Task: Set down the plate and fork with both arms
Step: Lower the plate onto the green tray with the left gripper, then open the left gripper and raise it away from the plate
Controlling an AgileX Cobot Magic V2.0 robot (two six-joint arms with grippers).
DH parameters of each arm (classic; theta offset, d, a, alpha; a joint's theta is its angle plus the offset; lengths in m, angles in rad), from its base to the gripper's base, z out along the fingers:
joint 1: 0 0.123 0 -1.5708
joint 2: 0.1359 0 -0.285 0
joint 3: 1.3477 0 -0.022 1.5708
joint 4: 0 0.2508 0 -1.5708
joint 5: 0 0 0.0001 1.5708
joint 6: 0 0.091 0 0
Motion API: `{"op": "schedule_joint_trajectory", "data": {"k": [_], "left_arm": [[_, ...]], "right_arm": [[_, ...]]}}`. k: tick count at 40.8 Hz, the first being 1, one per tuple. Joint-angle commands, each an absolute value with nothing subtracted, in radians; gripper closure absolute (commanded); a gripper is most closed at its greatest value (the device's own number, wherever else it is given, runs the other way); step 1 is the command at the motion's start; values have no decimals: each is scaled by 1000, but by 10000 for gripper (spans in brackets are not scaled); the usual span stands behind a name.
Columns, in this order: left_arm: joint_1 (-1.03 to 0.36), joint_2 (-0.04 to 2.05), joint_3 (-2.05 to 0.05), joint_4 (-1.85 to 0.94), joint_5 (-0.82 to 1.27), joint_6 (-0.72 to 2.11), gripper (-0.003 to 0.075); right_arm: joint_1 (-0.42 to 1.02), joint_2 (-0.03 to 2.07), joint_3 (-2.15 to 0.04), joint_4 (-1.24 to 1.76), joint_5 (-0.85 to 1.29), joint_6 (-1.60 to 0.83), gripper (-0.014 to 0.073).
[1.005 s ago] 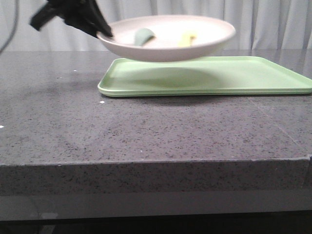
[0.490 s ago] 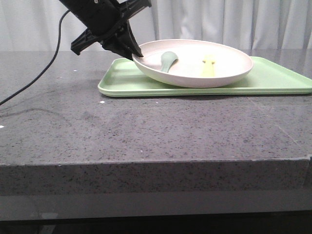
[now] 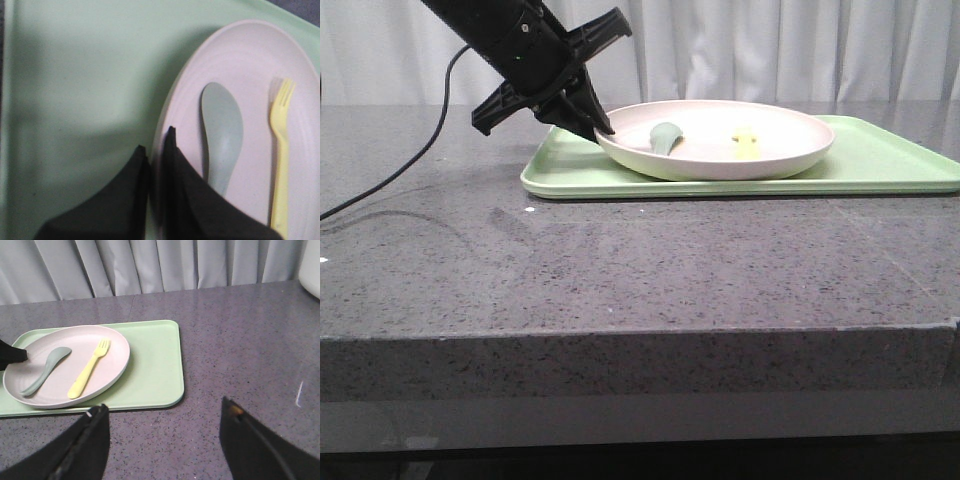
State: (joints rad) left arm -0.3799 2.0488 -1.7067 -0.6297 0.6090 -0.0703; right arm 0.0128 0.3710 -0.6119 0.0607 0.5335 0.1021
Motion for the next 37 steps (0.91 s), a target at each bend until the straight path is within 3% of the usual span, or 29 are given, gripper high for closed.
{"op": "schedule_joint_trajectory", "data": {"k": [1, 14, 28, 31, 37], "left_arm": [[-391, 1989, -1744, -669, 542, -83, 590], [-399, 1987, -1744, -669, 529, -79, 402], [-337, 1856, -1744, -494, 658, -73, 393], [-328, 1823, -1744, -420, 688, -63, 429], [-324, 1771, -1739, -274, 742, -61, 679]], "right_arm": [[15, 386, -648, 58, 454, 96, 92], [15, 386, -648, 58, 454, 96, 92], [15, 386, -648, 58, 454, 96, 92], [15, 386, -648, 58, 454, 96, 92], [15, 386, -648, 58, 454, 96, 92]]}}
